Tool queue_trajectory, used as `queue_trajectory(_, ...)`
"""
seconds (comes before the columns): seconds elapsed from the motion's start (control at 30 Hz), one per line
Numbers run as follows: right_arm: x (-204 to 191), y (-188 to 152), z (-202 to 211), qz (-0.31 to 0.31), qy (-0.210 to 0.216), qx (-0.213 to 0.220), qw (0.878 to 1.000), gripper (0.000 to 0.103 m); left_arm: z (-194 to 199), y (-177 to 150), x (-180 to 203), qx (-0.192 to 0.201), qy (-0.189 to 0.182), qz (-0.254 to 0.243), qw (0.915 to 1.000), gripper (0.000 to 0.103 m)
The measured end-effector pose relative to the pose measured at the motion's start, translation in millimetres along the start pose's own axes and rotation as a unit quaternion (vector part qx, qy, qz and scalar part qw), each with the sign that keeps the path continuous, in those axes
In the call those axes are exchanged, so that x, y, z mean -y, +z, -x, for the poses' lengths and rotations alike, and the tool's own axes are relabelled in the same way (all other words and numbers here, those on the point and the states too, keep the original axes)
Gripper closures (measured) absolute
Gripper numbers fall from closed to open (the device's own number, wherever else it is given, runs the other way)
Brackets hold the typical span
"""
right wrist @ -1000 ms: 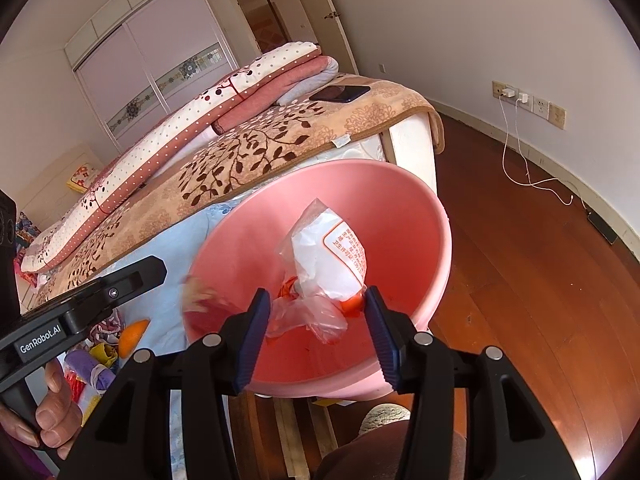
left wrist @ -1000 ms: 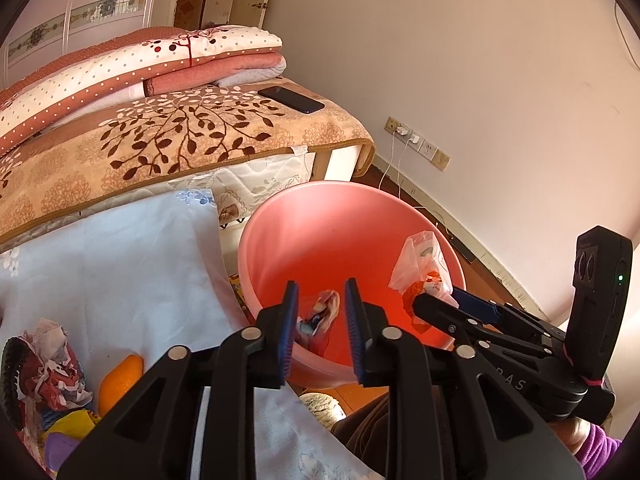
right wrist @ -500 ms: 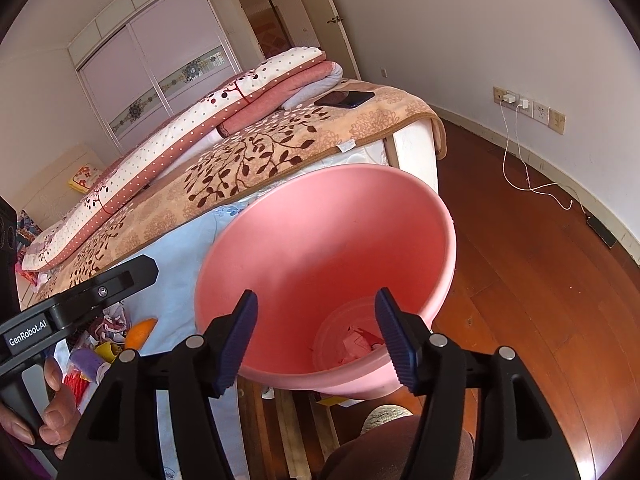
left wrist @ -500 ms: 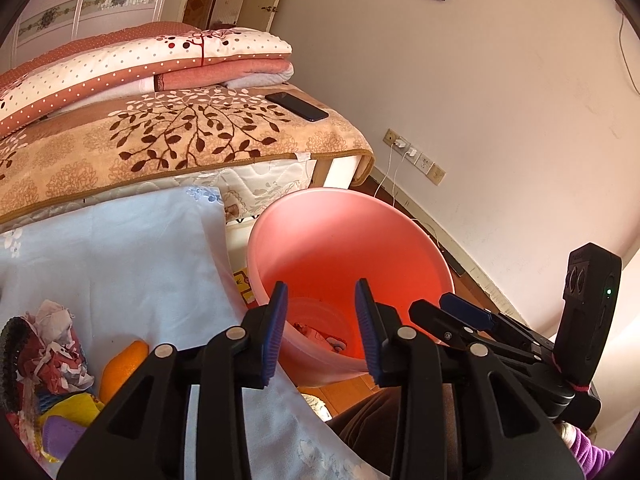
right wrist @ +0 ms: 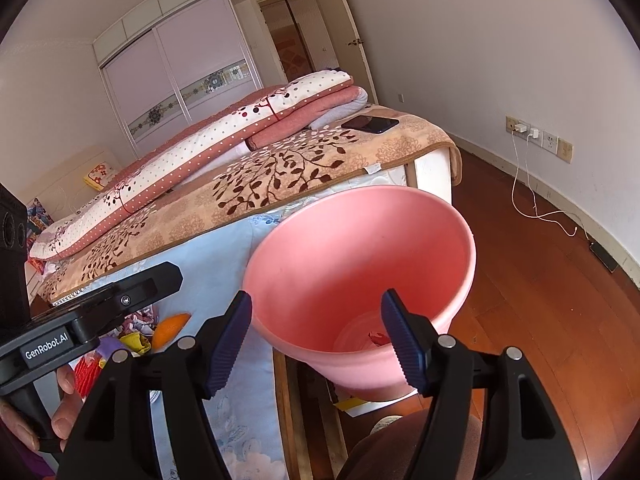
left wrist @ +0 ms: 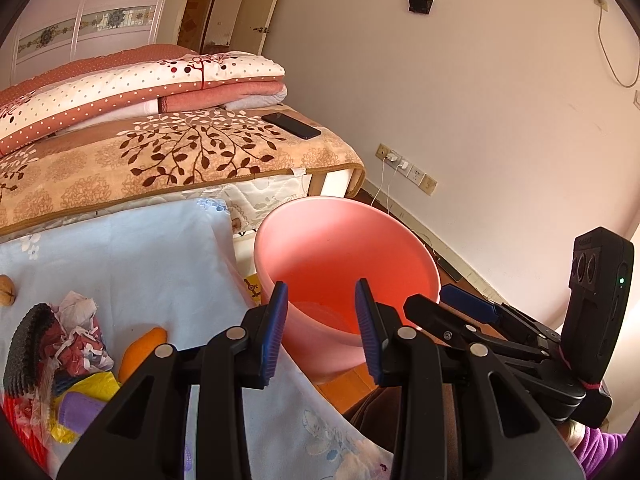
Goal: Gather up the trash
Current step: 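Move both open tools back over the trash on the sheet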
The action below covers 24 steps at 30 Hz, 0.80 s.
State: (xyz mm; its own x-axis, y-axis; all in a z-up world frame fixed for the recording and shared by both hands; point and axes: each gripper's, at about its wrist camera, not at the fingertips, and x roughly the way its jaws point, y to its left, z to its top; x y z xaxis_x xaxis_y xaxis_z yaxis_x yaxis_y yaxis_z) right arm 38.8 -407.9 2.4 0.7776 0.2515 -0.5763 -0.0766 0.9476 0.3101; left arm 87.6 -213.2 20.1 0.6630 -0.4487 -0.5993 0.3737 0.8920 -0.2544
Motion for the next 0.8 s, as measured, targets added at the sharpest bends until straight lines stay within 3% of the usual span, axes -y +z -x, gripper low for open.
queue_trajectory(0.1,-8,-3,6,0.008,0.003,0.002,1.0,0.037,5,-6,-1,-0.01,0.016,0.005,0.9998,0.068)
queue_trajectory(0.43,-32,-14,26,0.03,0.006,0.014,0.999,0.035,40,-22,-5,0.023,0.024,-0.003,0.9995,0.068)
queue_trajectory(0.8,-75,-31,54,0.078,0.017,0.039,0.996,0.03,84,-41,-35,0.038,0.033,0.034,0.9981,0.068)
